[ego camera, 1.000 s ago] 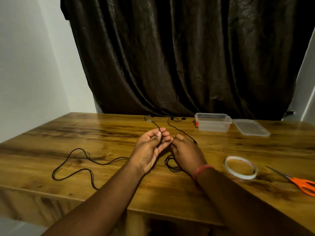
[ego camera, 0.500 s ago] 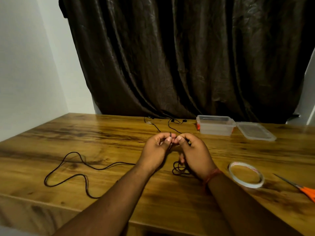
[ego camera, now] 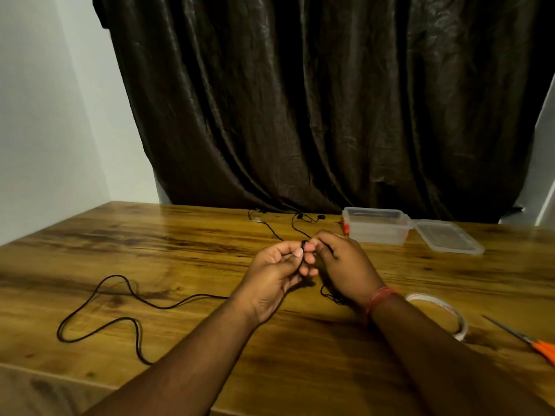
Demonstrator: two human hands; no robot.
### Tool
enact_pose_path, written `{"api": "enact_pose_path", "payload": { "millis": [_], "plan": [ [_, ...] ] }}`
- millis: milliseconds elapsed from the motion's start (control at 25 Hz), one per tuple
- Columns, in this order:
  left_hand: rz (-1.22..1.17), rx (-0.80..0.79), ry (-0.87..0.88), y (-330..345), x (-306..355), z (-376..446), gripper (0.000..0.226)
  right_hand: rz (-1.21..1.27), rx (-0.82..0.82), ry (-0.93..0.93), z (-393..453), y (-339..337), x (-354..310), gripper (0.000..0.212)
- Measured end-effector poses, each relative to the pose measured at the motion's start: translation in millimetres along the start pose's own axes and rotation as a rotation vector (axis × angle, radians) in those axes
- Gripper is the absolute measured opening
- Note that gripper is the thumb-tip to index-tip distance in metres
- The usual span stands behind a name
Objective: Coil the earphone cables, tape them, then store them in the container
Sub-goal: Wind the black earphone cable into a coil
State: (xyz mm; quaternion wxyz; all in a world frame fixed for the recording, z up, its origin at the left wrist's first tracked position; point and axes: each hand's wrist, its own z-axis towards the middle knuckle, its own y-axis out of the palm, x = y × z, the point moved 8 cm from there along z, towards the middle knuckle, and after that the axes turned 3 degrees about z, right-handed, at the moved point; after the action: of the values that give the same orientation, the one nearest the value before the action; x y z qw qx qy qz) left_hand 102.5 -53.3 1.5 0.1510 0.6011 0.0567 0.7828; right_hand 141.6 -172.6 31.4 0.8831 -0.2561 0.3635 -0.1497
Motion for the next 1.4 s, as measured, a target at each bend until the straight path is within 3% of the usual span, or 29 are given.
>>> {"api": "enact_pose_path", "payload": {
  "millis": [160,360,600,760,880,1040,1200,1280,1400],
  "plan": [
    [-0.19,0.098,0.032,-8.4,7.8,3.6,0.021,-0.187,-0.268,-0.019,-13.7,29.3,-8.3,0.02],
    [-0.159,0.213,0.088,-23.6,13.3,5.3,0.02,-0.378,-0.418,-0.117,-25.4,42.4,-25.3,0.021],
    [0.315,0.226,0.086,-27.9,-1.4,10.7,0.021,-0.467,-0.266,-0.242,-21.8,14.7,-48.3,0.02],
    [0.589,0.143,0.081,-22.8,-11.9,10.7,0.019,-0.447,-0.191,-0.248,-17.8,0.0,-48.7,0.015],
    [0.488,0.064,0.017,-14.1,-19.4,8.0,0.021,-0.484,-0.129,-0.216,-14.3,-6.0,-41.2,0.01],
    [0.392,-0.004,-0.034,-5.7,-20.9,2.7,0.022,-0.357,-0.007,-0.128,-13.8,-14.8,-31.7,0.014],
    [0.304,-0.036,-0.046,5.3,-12.3,-4.0,0.021,-0.01,0.132,0.055,-9.0,-17.0,-5.2,0.02],
    [0.234,-0.048,-0.024,9.7,-6.2,-6.4,0.019,0.174,0.14,0.186,-10.9,-11.9,6.9,0.024],
    [0.098,-0.047,0.005,11.3,1.7,-9.6,0.016,0.245,0.024,0.296,-14.1,6.5,16.6,0.023]
  ]
}}
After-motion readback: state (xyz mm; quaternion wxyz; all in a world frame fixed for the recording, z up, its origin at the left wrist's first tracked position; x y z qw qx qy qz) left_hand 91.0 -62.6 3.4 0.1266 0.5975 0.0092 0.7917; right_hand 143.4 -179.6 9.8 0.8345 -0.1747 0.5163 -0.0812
